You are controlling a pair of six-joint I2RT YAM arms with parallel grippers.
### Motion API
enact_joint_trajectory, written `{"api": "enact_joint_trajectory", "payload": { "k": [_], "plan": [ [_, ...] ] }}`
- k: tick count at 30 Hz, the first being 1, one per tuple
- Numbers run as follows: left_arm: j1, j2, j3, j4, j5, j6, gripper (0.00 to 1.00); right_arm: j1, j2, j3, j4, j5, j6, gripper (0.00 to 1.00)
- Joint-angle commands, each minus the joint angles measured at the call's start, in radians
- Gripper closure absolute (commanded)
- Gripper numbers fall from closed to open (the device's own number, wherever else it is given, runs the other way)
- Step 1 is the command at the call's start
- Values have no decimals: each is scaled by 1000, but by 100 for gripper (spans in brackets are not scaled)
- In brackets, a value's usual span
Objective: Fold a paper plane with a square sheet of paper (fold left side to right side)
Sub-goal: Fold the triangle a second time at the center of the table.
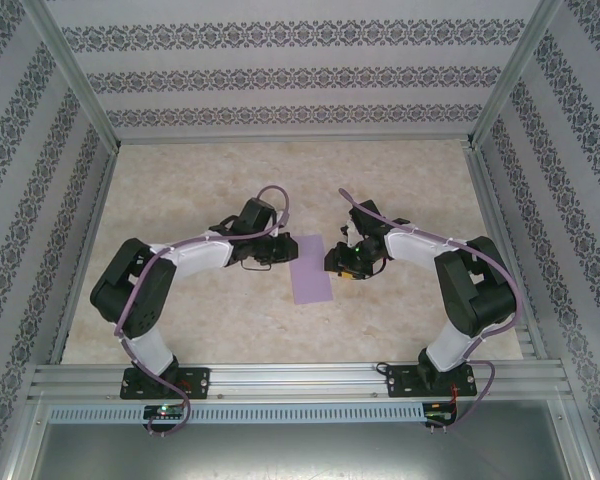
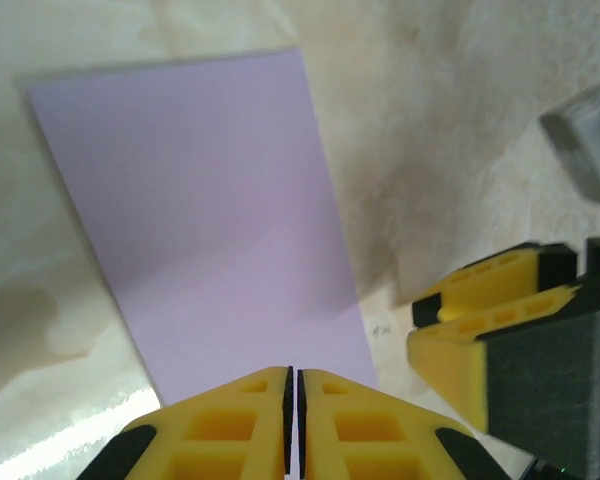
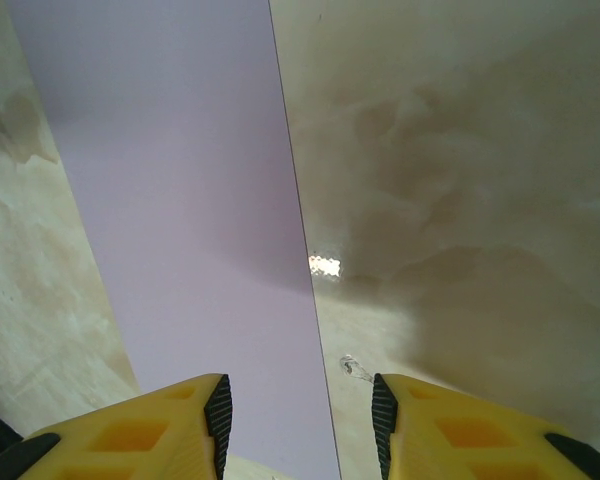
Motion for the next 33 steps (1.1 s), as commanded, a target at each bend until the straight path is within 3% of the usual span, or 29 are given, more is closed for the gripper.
{"api": "enact_joint_trajectory", "payload": {
  "k": [1, 5, 10, 26, 33],
  "plan": [
    [-24, 22, -40, -9, 18, -28, 86, 13, -26, 10, -23, 10, -20, 56],
    [-28, 64, -43, 27, 39, -38, 86, 15, -21, 10, -27, 14, -24, 56],
    [-29, 101, -28, -68, -29, 3, 87, 17, -24, 15, -45, 14, -30, 56],
    [-30, 60, -97, -21, -40, 5, 88, 58, 3, -16, -67, -89, 43, 59],
    [-30, 63, -100, -9, -36, 4, 88, 78, 2, -38, -60, -66, 58, 59]
  ]
}}
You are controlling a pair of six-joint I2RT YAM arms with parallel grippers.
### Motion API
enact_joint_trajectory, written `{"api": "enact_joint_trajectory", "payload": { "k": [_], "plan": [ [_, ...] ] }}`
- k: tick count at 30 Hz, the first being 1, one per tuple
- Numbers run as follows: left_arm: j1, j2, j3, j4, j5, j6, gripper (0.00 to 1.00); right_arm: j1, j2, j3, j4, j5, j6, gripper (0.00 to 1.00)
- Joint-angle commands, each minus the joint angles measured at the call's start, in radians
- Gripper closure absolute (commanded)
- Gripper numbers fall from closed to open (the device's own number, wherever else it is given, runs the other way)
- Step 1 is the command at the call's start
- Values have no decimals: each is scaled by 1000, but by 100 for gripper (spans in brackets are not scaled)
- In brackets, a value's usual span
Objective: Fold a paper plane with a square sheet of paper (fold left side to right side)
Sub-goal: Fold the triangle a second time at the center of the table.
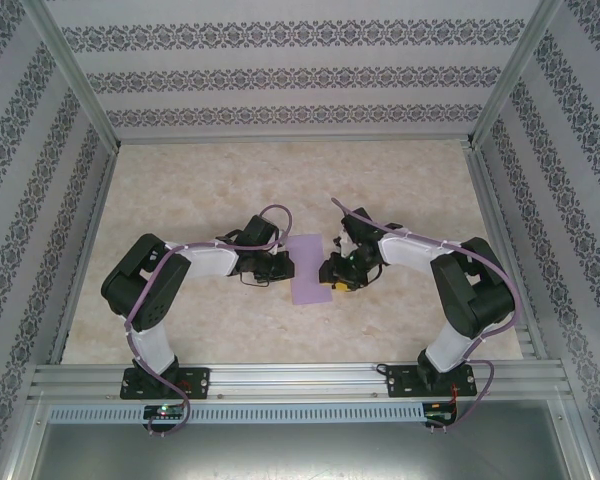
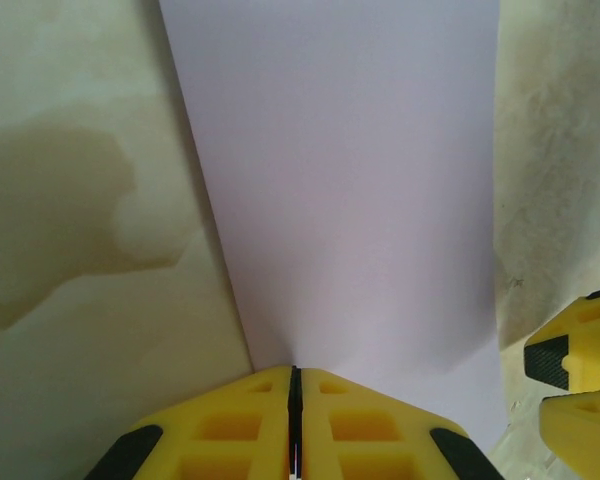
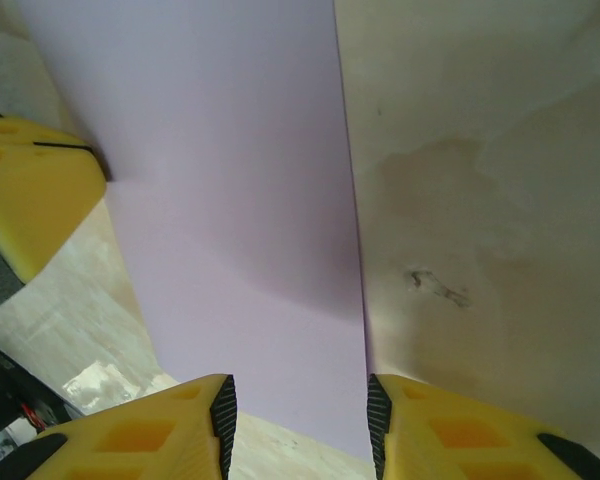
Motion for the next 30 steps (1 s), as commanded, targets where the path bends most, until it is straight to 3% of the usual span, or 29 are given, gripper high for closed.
{"api": "enact_joint_trajectory", "payload": {
  "k": [1, 30],
  "plan": [
    [-11, -6, -24, -28, -26, 21, 88, 15, 4, -16, -12, 0, 16, 59],
    [-12, -10, -29, -7, -17, 10, 88, 38, 24, -9, 77, -42, 67, 59]
  ]
}}
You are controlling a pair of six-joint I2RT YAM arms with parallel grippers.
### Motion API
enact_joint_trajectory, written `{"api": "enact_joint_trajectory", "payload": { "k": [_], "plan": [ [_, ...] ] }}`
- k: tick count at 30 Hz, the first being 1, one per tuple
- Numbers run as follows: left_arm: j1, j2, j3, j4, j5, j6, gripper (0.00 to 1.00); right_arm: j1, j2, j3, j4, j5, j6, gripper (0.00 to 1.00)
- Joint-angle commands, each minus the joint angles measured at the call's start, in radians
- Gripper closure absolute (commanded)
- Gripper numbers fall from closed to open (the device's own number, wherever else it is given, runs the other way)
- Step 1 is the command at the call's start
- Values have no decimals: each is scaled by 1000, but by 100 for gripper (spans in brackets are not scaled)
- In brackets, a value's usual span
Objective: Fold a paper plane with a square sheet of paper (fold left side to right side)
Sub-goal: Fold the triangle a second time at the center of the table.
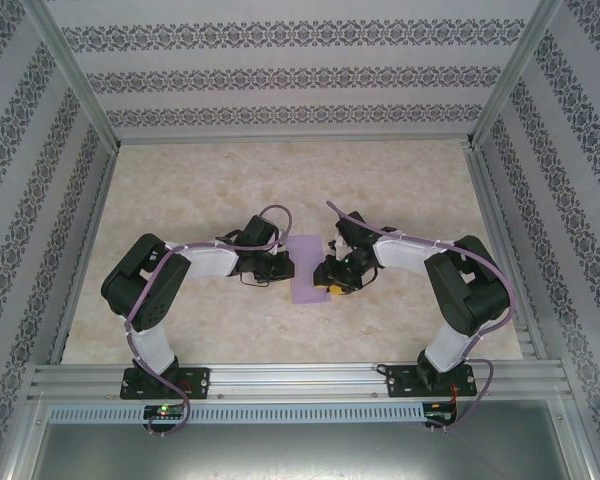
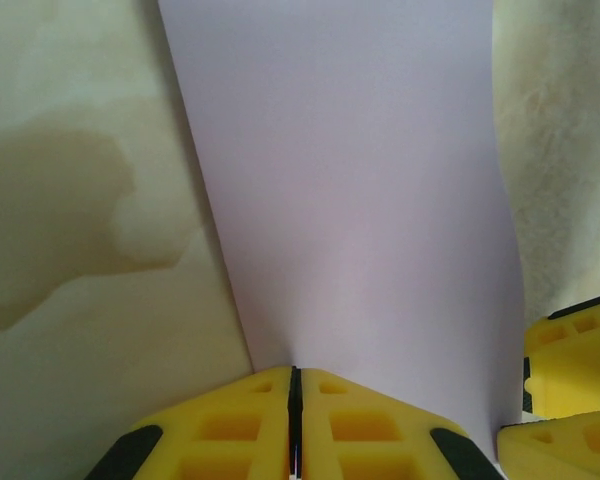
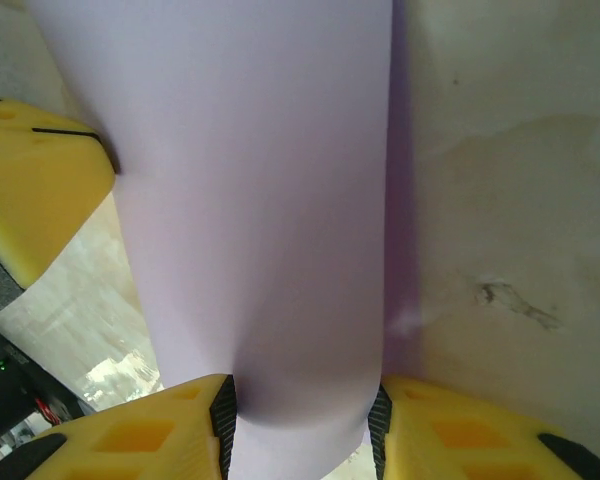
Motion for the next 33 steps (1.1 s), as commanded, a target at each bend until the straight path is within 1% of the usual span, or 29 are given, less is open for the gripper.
{"api": "enact_joint_trajectory", "payload": {
  "k": [1, 6, 10, 13, 17, 22, 28, 31, 33],
  "plan": [
    [-12, -13, -24, -15, -16, 11, 88, 6, -4, 2, 12, -11, 16, 59],
    [-13, -32, -10, -11, -14, 23, 82, -10, 1, -2, 37, -30, 17, 57],
    [-12, -59, 12, -21, -13, 45, 74, -32, 8, -13, 103, -71, 17, 56],
    [-11, -92, 26, -35, -32, 66, 69, -49, 14, -18, 159, -110, 15, 56],
    [-7, -153, 31, -60, -70, 91, 60, -59, 46, -2, 202, -160, 19, 56],
    [-2, -271, -21, -57, -140, 109, 55, -60, 81, 26, 214, -175, 26, 56],
    [-5, -474, -161, -4, -206, 152, 49, -83, 123, 62, 225, -182, 42, 56],
    [-19, -562, -220, 1, -227, 170, 47, -92, 138, 85, 222, -190, 48, 57],
    [-43, -609, -244, -9, -240, 182, 47, -97, 137, 102, 214, -192, 51, 58]
  ]
}}
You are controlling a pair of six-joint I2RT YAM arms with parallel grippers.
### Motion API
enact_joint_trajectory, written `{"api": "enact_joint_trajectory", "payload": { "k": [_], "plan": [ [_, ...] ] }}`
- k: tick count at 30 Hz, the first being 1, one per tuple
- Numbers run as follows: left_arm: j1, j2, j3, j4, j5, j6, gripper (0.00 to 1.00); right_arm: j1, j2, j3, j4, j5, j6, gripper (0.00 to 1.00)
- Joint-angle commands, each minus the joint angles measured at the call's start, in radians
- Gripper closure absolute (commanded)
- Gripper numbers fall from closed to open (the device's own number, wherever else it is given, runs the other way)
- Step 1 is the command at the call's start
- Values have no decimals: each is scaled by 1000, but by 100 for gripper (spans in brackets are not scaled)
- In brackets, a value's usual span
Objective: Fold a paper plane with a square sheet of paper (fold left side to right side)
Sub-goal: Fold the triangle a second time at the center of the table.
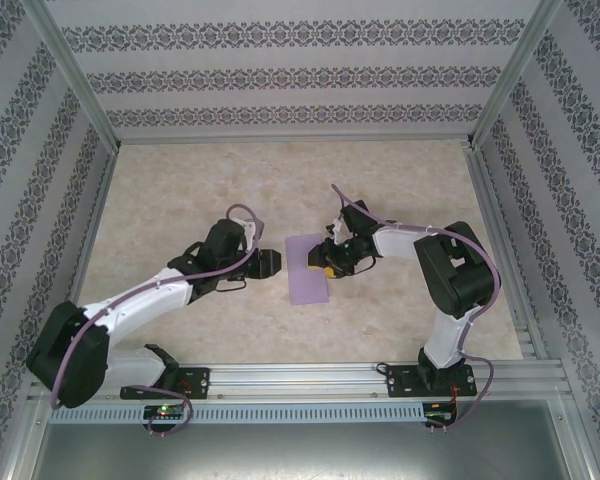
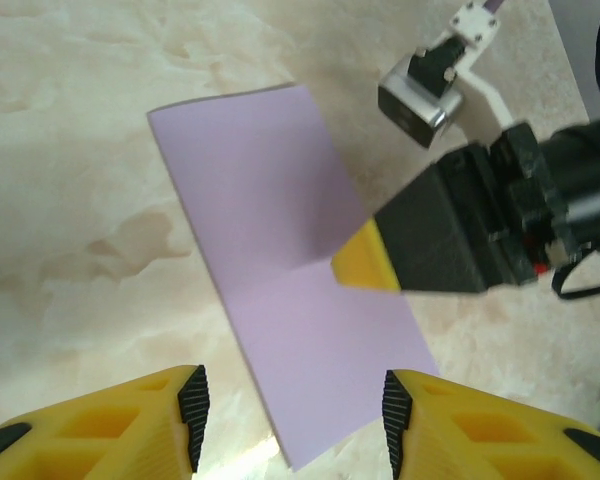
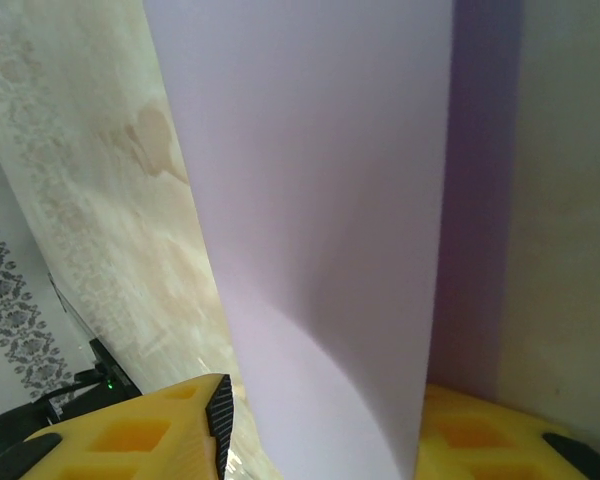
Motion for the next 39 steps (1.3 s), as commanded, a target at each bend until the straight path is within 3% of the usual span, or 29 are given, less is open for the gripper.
{"api": "enact_joint_trajectory", "payload": {
  "k": [1, 8, 12, 18, 24, 39],
  "plan": [
    [-53, -69, -33, 9, -53, 58, 47, -13, 10, 44, 0, -33, 15, 58],
    [-274, -68, 12, -44, -199, 94, 45, -17, -10, 81, -40, -38, 21, 58],
    [-411, 25, 106, -106, -330, 115, 42, -17, -19, 87, -46, -40, 32, 58],
    [-540, 220, 274, -210, -477, 120, 33, -17, -25, 98, -45, -51, 50, 58],
    [-594, 376, 400, -317, -576, 101, 26, -16, -27, 114, -47, -59, 63, 57],
    [-595, 588, 551, -428, -692, 106, 23, -2, -13, 123, -42, -56, 80, 57]
  ]
}}
